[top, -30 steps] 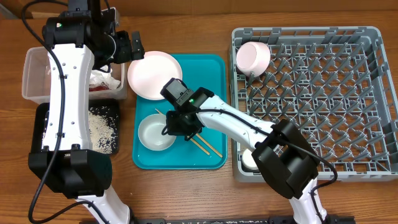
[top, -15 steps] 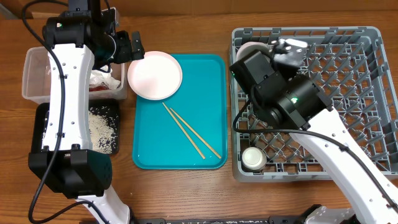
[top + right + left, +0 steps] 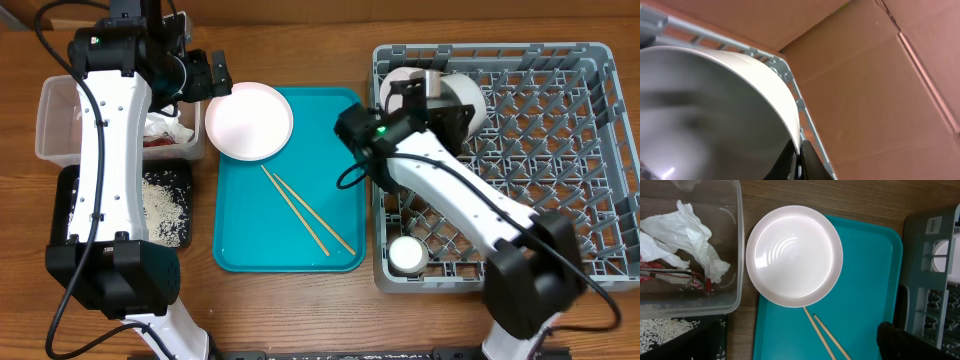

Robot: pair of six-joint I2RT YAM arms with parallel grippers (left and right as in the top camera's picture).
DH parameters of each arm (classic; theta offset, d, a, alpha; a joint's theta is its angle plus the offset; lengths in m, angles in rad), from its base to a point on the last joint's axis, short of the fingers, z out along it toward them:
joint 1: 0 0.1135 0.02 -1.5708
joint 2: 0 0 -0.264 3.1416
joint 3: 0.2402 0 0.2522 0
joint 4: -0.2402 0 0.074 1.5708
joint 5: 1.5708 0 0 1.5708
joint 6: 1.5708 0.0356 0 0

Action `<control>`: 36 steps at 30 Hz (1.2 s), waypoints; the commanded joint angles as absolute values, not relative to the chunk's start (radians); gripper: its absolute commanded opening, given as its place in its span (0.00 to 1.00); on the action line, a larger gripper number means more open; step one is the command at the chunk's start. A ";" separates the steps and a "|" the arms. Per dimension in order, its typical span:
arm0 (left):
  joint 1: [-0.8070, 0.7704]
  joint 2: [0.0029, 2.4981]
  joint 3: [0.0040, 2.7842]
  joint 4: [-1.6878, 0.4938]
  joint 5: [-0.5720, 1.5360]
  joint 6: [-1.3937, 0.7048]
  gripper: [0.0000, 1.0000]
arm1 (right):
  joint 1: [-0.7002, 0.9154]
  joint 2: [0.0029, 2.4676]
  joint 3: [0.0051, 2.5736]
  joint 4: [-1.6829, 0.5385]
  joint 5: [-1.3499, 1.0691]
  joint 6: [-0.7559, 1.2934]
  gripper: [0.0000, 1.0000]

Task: Sort waste into correct bins and load items into the dishwasher
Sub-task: 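Carry the pale green bowl into the rack and release it, then reach right gripper to the pink plate and grasp its rim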

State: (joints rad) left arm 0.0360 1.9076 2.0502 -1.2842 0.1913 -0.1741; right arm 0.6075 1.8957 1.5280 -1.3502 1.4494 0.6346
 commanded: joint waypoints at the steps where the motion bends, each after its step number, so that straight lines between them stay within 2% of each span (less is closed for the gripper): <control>1: 0.033 1.900 2.071 -1.283 0.199 -0.172 1.00 | 0.581 1.941 1.490 -1.352 1.501 0.620 0.04; 11: 0.033 1.900 2.071 -1.283 0.199 -0.172 1.00 | 0.578 1.943 1.388 -1.276 1.436 0.620 0.04; 17: 0.033 1.900 2.071 -1.283 0.199 -0.172 1.00 | 0.655 1.943 1.388 -1.290 1.377 0.620 0.04; 19: 0.033 1.900 2.071 -1.283 0.199 -0.172 1.00 | 0.687 1.943 1.388 -1.294 1.328 0.620 0.23; 21: 0.033 1.900 2.071 -1.283 0.199 -0.172 1.00 | 0.715 1.943 1.388 -1.296 1.299 0.620 0.35; 22: 0.033 1.900 2.071 -1.283 0.199 -0.172 1.00 | 0.729 1.943 1.388 -1.296 1.286 0.620 0.46; 23: 0.033 1.900 2.071 -1.283 0.199 -0.172 1.00 | 0.749 1.943 1.393 -1.296 1.273 0.620 0.64; 26: 0.033 1.900 2.071 -1.283 0.199 -0.172 1.00 | 0.776 1.942 1.436 -1.327 1.233 0.619 0.82; 29: 0.033 1.900 2.071 -1.283 0.199 -0.172 1.00 | 0.783 1.941 1.571 -1.419 1.155 0.614 0.86; 32: 0.033 1.900 2.071 -1.283 0.200 -0.172 1.00 | 0.764 1.940 1.715 -1.432 1.040 0.513 0.87; 33: 0.033 1.900 2.071 -1.283 0.199 -0.172 1.00 | 0.752 1.940 1.767 -1.422 0.989 0.492 0.93; 34: 0.033 1.900 2.071 -1.283 0.199 -0.172 1.00 | 0.734 1.940 1.827 -1.397 0.909 0.480 1.00; 35: 0.033 1.900 2.071 -1.283 0.199 -0.172 1.00 | 0.722 1.940 1.855 -1.377 0.849 0.476 1.00; 36: 0.033 1.900 2.071 -1.283 0.199 -0.172 1.00 | 0.685 1.940 1.912 -1.306 0.642 0.466 1.00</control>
State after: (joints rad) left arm 0.0360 1.9076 2.0502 -1.2839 0.1917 -0.1741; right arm 0.7452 1.9526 1.8107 -1.3769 0.9749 0.5163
